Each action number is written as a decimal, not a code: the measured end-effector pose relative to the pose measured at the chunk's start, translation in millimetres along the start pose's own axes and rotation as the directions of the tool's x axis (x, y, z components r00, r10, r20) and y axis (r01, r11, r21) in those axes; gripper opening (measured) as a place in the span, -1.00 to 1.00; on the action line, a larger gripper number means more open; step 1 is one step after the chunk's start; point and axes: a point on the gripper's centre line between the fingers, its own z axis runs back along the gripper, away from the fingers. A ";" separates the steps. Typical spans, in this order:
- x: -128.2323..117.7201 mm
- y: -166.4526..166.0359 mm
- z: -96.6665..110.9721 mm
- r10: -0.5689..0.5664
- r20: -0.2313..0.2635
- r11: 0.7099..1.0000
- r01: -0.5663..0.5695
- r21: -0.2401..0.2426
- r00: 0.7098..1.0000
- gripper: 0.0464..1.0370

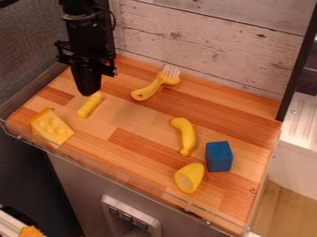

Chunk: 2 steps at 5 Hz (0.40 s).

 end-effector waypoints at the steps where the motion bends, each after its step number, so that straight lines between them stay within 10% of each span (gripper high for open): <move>1: 14.3 -12.3 -2.7 0.117 -0.007 0.993 -0.117 -0.012 0.993 -0.97; 2: 45.7 -21.1 0.9 0.293 0.000 0.956 -0.293 -0.016 0.956 -0.91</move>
